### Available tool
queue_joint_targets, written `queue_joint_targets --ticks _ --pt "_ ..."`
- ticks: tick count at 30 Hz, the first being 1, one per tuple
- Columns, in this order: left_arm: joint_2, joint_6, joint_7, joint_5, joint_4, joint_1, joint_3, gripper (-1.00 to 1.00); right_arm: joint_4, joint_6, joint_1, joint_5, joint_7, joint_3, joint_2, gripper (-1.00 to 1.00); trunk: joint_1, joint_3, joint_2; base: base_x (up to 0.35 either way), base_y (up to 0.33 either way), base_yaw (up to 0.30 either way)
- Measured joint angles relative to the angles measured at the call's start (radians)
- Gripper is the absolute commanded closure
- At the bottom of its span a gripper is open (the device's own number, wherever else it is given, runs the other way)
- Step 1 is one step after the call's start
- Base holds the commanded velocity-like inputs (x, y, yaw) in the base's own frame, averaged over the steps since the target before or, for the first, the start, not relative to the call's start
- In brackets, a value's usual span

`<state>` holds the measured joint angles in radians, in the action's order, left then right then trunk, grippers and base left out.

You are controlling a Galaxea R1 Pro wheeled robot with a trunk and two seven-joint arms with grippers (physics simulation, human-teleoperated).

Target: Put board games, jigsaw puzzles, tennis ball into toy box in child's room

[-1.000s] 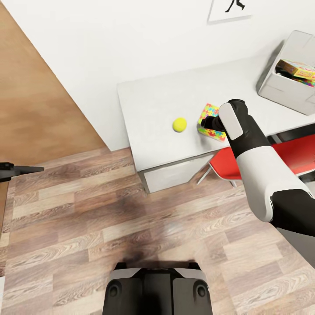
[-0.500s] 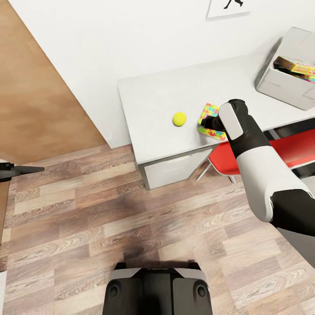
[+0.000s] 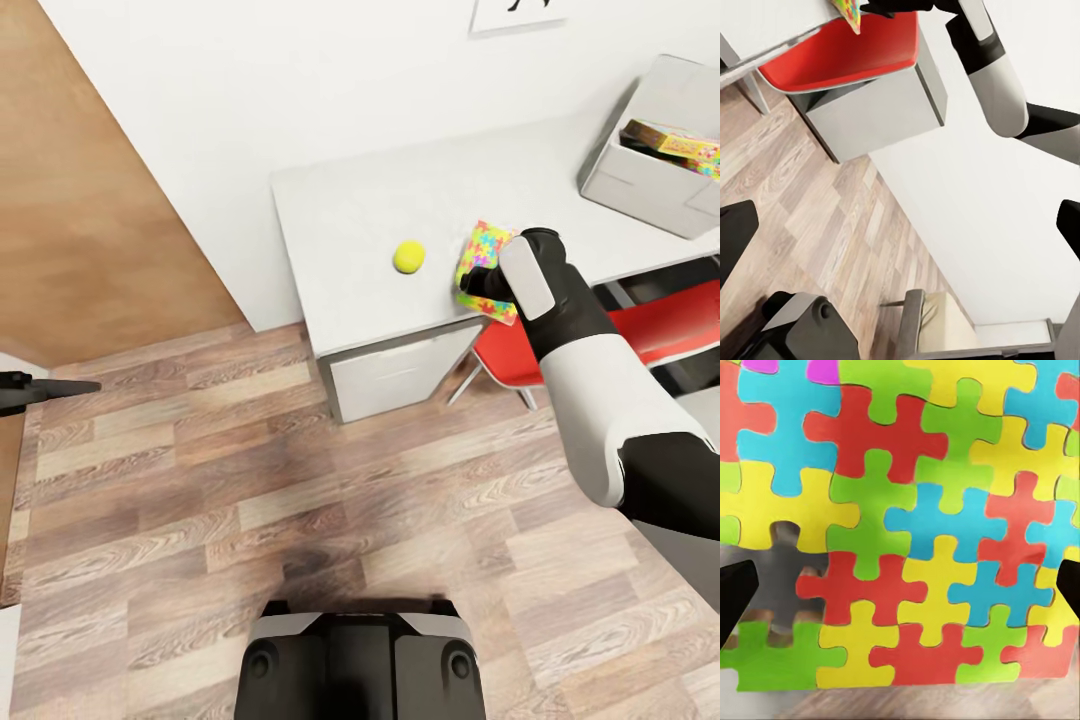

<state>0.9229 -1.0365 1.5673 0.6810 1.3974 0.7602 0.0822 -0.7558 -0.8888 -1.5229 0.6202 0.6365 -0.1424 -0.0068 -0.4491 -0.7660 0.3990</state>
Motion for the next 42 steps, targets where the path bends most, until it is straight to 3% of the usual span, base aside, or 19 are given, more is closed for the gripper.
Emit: queue_joint_targets --ticks 42 --pt "-0.001 0.000 0.000 0.000 0.000 0.000 0.002 -1.00 0.056 -0.006 -0.014 0.007 0.001 0.008 0.000 -1.00 0.001 0.000 0.000 -0.018 0.006 0.000"
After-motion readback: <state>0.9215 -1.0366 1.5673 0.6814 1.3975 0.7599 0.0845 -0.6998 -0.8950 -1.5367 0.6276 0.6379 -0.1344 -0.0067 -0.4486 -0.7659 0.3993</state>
